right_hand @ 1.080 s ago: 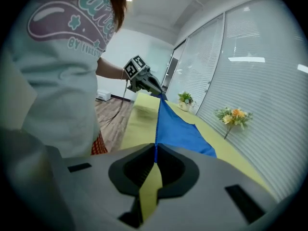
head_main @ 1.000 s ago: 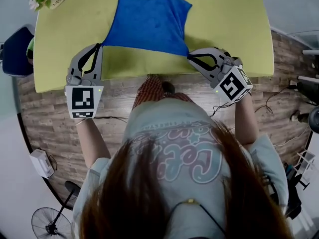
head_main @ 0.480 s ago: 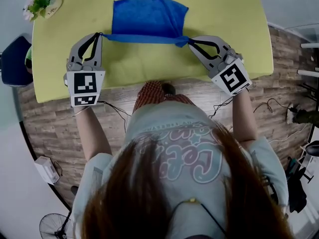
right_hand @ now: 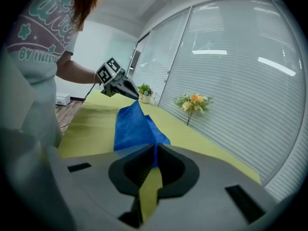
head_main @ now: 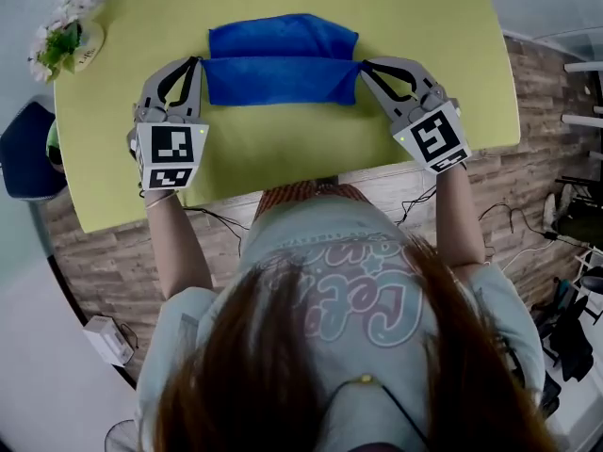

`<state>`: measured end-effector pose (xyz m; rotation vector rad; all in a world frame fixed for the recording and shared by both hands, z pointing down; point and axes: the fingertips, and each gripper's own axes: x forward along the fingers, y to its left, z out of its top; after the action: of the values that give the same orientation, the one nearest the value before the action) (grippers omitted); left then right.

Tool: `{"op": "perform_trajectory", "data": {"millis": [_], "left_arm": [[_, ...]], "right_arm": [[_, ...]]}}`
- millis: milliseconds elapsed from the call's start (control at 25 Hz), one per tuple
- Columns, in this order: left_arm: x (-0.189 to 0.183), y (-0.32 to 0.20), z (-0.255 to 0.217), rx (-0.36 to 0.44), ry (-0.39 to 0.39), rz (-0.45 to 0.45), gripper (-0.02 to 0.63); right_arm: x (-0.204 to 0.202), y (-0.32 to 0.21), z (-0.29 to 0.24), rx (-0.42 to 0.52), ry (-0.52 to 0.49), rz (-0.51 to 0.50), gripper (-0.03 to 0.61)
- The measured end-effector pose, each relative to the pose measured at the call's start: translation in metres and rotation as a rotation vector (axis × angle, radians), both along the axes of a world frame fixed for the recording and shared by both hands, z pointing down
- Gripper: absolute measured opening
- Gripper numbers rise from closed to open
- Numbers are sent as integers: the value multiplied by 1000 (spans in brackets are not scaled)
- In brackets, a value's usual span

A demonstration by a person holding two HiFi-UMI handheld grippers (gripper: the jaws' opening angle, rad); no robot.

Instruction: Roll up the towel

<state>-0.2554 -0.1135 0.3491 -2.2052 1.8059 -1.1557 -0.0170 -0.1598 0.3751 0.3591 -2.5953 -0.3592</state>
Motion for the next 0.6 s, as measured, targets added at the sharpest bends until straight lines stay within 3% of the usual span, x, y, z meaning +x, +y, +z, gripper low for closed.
{"op": "perform_trajectory", "data": {"millis": [600], "left_arm": [[-25, -73, 36, -75, -12, 42, 14]], "right_arm": [[-23, -70, 22, 26, 99, 70, 25]]}}
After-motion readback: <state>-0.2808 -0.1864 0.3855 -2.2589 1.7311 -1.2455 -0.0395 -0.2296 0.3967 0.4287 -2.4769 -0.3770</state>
